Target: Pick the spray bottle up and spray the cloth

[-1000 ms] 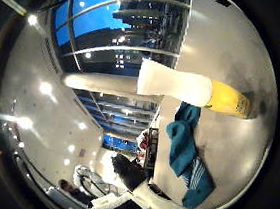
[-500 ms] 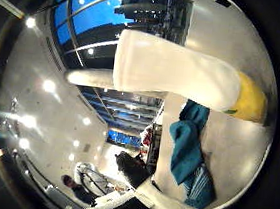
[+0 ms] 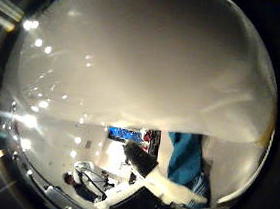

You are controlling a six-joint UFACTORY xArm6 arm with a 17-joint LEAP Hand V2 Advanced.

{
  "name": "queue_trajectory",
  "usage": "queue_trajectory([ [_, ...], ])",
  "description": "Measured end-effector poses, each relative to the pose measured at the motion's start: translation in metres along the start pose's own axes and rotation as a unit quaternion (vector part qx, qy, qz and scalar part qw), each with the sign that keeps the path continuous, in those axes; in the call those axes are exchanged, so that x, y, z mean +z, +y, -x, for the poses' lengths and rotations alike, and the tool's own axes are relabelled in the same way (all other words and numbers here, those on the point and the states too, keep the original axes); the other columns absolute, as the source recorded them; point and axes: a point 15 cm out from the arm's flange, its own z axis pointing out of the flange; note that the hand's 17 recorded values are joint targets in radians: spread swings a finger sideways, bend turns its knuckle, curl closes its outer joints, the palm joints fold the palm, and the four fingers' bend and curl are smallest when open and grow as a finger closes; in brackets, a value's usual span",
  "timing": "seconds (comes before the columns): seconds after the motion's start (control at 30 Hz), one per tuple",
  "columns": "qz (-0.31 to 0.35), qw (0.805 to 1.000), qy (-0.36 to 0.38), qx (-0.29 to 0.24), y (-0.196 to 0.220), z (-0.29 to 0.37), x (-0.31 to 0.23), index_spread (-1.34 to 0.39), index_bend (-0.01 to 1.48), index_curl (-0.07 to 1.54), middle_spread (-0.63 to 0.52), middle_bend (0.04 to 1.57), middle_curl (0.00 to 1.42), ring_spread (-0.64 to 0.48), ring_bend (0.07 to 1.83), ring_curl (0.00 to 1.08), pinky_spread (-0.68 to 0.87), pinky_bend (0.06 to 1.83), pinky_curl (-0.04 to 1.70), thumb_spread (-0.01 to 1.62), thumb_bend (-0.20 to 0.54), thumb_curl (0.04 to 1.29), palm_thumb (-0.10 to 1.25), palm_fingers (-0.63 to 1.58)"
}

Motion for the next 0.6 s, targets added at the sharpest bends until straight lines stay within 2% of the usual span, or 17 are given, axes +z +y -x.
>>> queue_trajectory([
  [0.1, -0.002, 1.0, -0.003, 0.002, -0.002, 0.002, 0.004, -0.23, 0.18, 0.29, 0.0, 0.32, 0.37, 0.06, 0.34, 0.26, 0.38, 0.38, 0.27, 0.96, -0.027, 0.29, 0.47, 0.25],
  [0.2, 0.003, 1.0, -0.005, 0.0, -0.002, 0.005, 0.01, -0.25, 0.16, 0.29, -0.05, 0.4, 0.4, -0.03, 0.47, 0.29, 0.32, 0.37, 0.26, 0.96, -0.023, 0.29, 0.49, 0.48],
  [0.27, 0.009, 1.0, -0.005, -0.002, -0.001, 0.008, 0.018, -0.28, 0.18, 0.32, -0.12, 0.48, 0.45, -0.11, 0.57, 0.33, 0.17, 0.39, 0.26, 0.97, -0.024, 0.29, 0.51, 0.58],
  [0.33, 0.011, 1.0, 0.001, -0.006, -0.003, 0.008, 0.024, -0.32, 0.17, 0.31, -0.18, 0.57, 0.5, -0.18, 0.74, 0.38, -0.02, 0.51, 0.29, 0.97, -0.023, 0.29, 0.52, 0.84],
  [0.37, 0.01, 1.0, 0.004, -0.007, -0.005, 0.008, 0.024, -0.35, 0.19, 0.34, -0.2, 0.6, 0.53, -0.21, 0.8, 0.42, -0.12, 0.57, 0.31, 0.96, -0.023, 0.29, 0.53, 0.86],
  [0.4, 0.009, 1.0, 0.005, -0.008, -0.007, 0.008, 0.023, -0.38, 0.21, 0.36, -0.23, 0.65, 0.57, -0.24, 0.87, 0.45, -0.22, 0.65, 0.34, 0.97, -0.02, 0.29, 0.54, 0.97],
  [0.43, 0.009, 1.0, 0.006, -0.007, -0.007, 0.008, 0.023, -0.4, 0.24, 0.38, -0.24, 0.66, 0.59, -0.25, 0.89, 0.47, -0.26, 0.68, 0.36, 0.97, -0.022, 0.29, 0.55, 0.99],
  [0.5, 0.01, 1.0, 0.006, -0.004, -0.008, 0.008, 0.023, -0.46, 0.4, 0.48, -0.28, 0.77, 0.67, -0.28, 0.99, 0.53, -0.32, 0.84, 0.44, 0.98, -0.009, 0.3, 0.61, 1.16],
  [0.6, 0.011, 1.0, 0.006, -0.015, -0.02, 0.018, 0.023, -0.5, 0.62, 0.64, -0.3, 0.9, 0.79, -0.29, 1.14, 0.62, -0.33, 1.03, 0.57, 0.98, -0.015, 0.3, 0.66, 1.13],
])
